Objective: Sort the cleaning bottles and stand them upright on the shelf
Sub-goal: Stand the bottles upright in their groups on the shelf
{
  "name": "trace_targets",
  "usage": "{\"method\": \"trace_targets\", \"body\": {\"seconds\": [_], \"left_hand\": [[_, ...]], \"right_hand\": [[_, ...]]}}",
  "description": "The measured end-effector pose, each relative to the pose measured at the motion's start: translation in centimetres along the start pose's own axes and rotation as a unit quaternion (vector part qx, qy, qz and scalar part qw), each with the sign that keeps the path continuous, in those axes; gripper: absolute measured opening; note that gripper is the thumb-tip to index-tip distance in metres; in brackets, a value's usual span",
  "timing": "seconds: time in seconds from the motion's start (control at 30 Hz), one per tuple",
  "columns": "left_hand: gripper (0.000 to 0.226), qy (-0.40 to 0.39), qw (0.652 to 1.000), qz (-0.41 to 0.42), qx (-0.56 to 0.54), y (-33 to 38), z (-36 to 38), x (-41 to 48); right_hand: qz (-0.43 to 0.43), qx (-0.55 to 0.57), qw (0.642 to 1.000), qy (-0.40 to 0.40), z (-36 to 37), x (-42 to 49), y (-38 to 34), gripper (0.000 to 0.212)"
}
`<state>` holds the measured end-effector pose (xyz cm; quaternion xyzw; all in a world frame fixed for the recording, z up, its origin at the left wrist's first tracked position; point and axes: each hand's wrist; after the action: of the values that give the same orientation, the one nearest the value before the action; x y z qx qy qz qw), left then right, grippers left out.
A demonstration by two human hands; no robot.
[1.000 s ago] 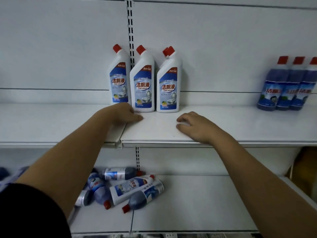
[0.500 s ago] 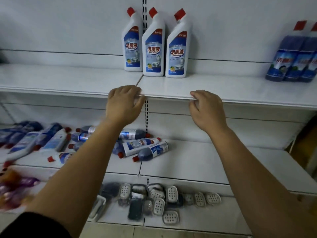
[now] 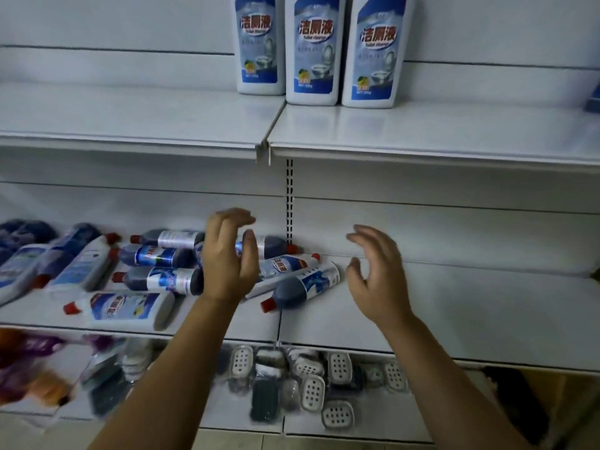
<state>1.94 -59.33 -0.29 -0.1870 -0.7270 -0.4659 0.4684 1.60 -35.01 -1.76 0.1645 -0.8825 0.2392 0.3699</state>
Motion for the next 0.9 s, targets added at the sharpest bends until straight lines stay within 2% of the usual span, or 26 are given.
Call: {"method": "trace_targets", "body": {"seconds": [0.07,0.13,0.17,0.23,0.3,0.37,0.43,0.5,0.6,0.73,0.83,0.9], "left_hand": [[0.018,-0.052,0.993,-0.096,0.035,-4.2,0.4,-1.6],[0.021,-0.133,0.97,-0.191,0.074,-8.1,1.3,-2.6],[0.025,-0.193,0.945,-0.249,0.087,-10.1,1.9,-2.9],[0.034,-0.33,0.868,-0.349,0.126,-13.7,3.3,-3.0],[0.038,-0.442,0.798,-0.368,0.181,-16.1,4.6,-3.1],[0.04,-0.48,0.773,-0.359,0.207,-17.6,5.6,-3.4],[0.047,-0.487,0.765,-0.362,0.217,-18.4,6.5,-3.6],[0.05,-0.49,0.745,-0.41,0.193,-18.8,7.0,-3.8],[0.049,-0.483,0.725,-0.475,0.125,-18.5,7.4,-4.2],[0.053,-0.438,0.749,-0.474,0.15,-16.5,7.4,-4.2],[0.067,-0.318,0.777,-0.537,0.079,-14.4,7.3,-4.3],[0.071,-0.249,0.796,-0.551,0.021,-12.6,7.2,-4.6]], "right_hand": [[0.024,-0.007,0.993,-0.118,4.1,-0.5,1.1,0.037],[0.038,-0.019,0.972,-0.23,7.5,-0.3,1.7,0.045],[0.035,-0.032,0.956,-0.29,9.1,-0.1,1.9,0.052],[0.003,-0.08,0.912,-0.402,11.7,0.4,2.5,0.07],[-0.038,-0.141,0.87,-0.471,13.6,1.0,2.9,0.081],[-0.094,-0.205,0.842,-0.49,14.5,1.5,3.1,0.08],[-0.163,-0.267,0.825,-0.47,15.0,1.7,3.2,0.078],[-0.198,-0.3,0.817,-0.452,15.2,1.4,3.6,0.077],[-0.157,-0.296,0.824,-0.456,14.8,-0.2,4.5,0.073],[0.044,-0.219,0.864,-0.451,12.1,-2.1,5.1,0.067],[0.232,-0.091,0.885,-0.394,9.9,-2.9,5.0,0.062],[0.363,0.027,0.868,-0.338,8.6,-3.0,4.7,0.059]]}}
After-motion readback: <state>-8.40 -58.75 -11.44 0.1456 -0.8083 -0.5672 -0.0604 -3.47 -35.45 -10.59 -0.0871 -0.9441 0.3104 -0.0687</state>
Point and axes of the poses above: each hand's wrist, its own x-axis towards the middle knuckle, its own z-axis out of the palm, y = z × x, and after that the axes turned 13 degrees about -x, right-handed
